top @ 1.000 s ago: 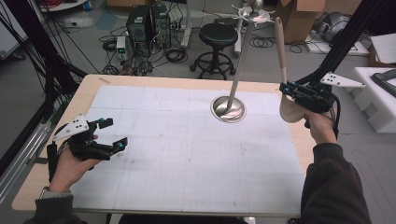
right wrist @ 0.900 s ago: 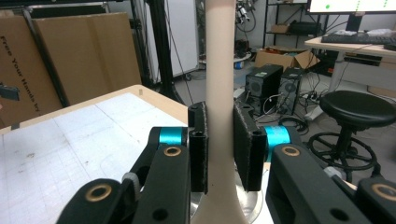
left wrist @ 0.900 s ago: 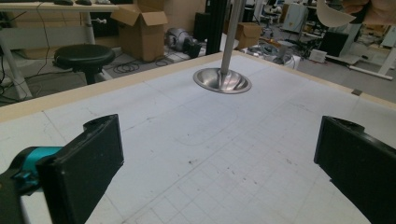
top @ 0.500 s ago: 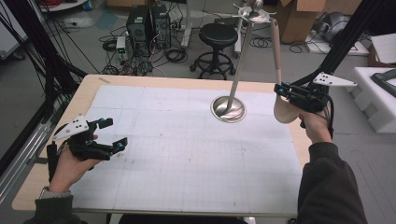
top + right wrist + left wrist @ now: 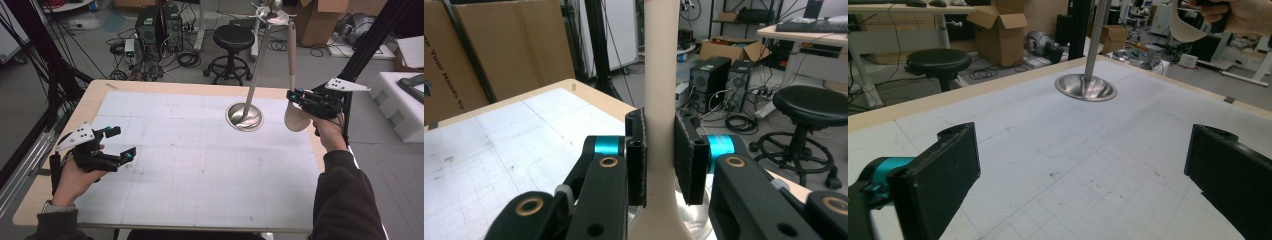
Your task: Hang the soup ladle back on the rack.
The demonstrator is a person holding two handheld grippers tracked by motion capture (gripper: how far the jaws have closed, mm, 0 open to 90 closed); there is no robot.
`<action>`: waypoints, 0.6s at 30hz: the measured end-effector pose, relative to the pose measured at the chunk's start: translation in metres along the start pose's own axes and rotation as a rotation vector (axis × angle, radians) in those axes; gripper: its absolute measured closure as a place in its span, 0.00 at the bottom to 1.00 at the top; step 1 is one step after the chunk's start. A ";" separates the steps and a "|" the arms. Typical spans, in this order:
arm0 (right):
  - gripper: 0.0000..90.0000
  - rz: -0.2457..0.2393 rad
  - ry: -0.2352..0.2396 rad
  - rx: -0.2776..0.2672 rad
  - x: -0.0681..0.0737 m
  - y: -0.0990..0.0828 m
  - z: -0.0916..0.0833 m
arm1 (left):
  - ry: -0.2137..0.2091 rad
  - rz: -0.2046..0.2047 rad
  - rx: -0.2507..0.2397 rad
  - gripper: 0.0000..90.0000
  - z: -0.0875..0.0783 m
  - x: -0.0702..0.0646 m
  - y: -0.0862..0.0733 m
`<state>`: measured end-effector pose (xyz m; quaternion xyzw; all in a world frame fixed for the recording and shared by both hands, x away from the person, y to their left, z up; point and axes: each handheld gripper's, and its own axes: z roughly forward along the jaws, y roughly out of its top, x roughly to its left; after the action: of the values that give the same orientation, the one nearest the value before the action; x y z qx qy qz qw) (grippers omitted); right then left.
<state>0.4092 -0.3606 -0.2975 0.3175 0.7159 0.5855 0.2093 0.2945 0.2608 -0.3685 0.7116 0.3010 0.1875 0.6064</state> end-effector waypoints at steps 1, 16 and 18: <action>0.86 -0.001 -0.005 0.002 0.000 0.000 0.002 | 0.002 0.001 -0.001 0.02 0.000 0.000 0.000; 0.86 -0.009 -0.044 0.045 0.004 0.002 0.029 | 0.004 0.001 -0.012 0.02 -0.004 0.000 0.002; 0.86 -0.002 -0.049 0.044 0.004 0.002 0.032 | 0.004 0.002 -0.012 0.02 -0.004 0.000 0.002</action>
<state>0.4279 -0.3346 -0.3029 0.3355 0.7238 0.5612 0.2204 0.2925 0.2638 -0.3659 0.7079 0.3002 0.1915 0.6099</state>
